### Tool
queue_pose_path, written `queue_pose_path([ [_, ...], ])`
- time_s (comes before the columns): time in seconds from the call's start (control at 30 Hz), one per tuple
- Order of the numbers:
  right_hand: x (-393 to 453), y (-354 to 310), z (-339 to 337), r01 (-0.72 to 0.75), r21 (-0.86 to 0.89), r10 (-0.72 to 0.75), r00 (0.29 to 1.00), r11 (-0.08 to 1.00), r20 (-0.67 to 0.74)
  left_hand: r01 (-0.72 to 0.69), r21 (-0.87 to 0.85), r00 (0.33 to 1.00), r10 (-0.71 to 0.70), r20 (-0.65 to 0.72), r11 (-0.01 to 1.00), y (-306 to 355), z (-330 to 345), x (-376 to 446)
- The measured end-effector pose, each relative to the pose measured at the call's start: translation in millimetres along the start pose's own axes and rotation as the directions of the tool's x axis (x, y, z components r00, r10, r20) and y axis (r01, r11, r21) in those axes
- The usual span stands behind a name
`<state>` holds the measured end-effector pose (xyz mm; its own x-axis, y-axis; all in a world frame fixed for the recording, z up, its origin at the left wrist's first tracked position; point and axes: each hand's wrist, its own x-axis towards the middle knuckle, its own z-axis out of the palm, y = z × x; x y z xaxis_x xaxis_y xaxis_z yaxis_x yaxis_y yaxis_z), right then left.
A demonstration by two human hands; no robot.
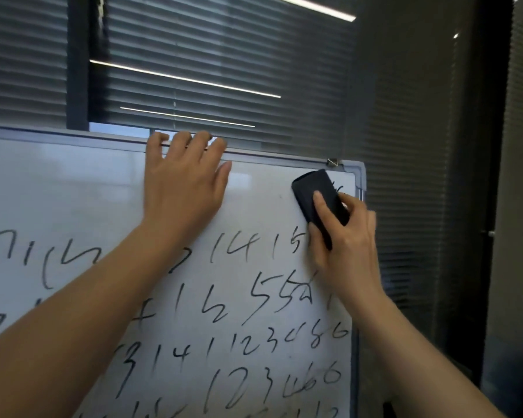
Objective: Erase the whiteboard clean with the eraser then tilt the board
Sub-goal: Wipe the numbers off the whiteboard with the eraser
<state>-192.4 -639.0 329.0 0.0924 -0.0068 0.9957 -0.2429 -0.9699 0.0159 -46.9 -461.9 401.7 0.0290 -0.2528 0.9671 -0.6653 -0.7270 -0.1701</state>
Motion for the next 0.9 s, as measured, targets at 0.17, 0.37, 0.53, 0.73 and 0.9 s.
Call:
queue_pose_path([
  [0.17,1.2,1.8,1.4,-0.081,0.056,0.084,0.995,0.995,-0.056,-0.016,0.034,0.995,0.019,-0.098,0.999,-0.5,2.1,-1.9],
  [0.37,-2.1,-40.5,14.2,0.084,0.09,-0.082,0.996,0.992,-0.027,-0.021,0.079,0.993,0.03,-0.112,0.997,-1.0,2.7,-3.0],
  [0.53,-7.4,-22.3,6.6,0.285,0.105,-0.291,0.955,0.953,0.047,-0.02,0.086,0.99,0.032,-0.136,0.996,-0.6,2.4,-3.5],
  [0.73,1.1,28.3,-9.1,0.104,0.072,-0.105,0.994,0.992,0.013,-0.023,0.104,0.989,0.038,-0.144,0.994,1.9,1.2,-3.1],
  [0.9,-6.2,24.7,-9.4,-0.064,0.1,0.068,0.997,0.993,-0.037,-0.011,0.105,0.991,0.025,-0.131,0.994,0.3,0.9,-2.8],
])
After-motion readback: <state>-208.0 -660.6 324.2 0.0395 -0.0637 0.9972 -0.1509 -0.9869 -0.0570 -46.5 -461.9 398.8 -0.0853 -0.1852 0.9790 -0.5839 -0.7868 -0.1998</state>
